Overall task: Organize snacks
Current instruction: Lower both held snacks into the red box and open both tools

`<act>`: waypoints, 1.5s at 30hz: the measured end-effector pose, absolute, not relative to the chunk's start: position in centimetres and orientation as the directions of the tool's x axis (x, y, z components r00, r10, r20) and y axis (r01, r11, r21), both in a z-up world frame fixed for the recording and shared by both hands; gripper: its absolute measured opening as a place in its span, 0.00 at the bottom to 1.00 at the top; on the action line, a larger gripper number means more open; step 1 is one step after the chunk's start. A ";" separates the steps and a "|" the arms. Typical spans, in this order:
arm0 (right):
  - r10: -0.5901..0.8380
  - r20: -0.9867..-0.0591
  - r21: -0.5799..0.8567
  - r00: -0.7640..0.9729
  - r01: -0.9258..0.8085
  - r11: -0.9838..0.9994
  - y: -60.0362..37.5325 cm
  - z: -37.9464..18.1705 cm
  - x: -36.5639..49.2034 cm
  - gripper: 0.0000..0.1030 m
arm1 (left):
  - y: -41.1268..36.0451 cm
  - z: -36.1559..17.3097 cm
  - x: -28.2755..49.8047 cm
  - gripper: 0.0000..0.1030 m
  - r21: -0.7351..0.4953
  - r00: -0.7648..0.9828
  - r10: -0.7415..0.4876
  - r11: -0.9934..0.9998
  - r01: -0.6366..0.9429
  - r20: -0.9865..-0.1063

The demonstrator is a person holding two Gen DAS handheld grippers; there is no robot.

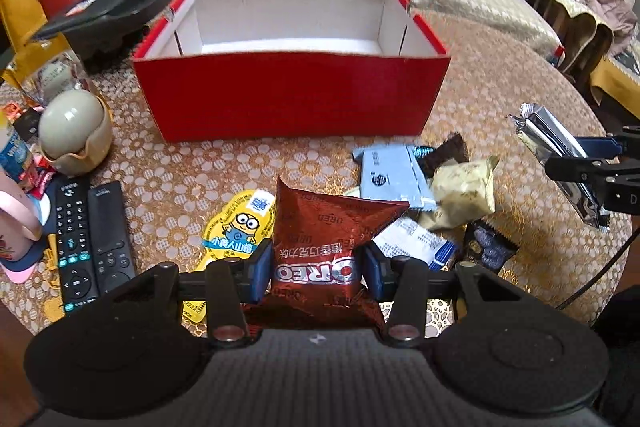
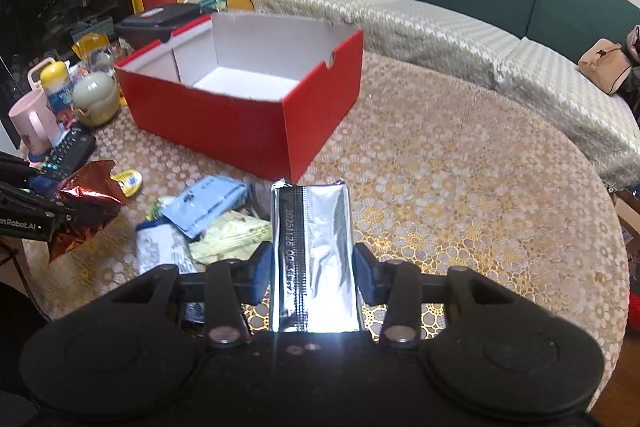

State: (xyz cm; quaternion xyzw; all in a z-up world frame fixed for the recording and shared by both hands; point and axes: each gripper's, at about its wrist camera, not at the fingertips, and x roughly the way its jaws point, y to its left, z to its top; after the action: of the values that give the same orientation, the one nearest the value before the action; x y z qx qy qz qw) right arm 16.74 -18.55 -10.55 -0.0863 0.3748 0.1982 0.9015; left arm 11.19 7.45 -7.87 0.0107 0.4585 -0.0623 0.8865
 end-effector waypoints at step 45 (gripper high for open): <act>0.312 -0.707 -0.013 0.635 -0.452 0.892 -7.8 -5.5 33.6 0.41 | 10.0 -0.9 29.6 0.44 0.037 0.616 0.063 0.998 -0.054 -0.785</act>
State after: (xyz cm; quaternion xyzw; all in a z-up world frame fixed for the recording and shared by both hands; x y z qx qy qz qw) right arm 33.56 -7.80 -5.47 -0.0945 0.3709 0.2123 0.8991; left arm 29.58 10.03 -0.89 0.0050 0.4369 0.0325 0.8989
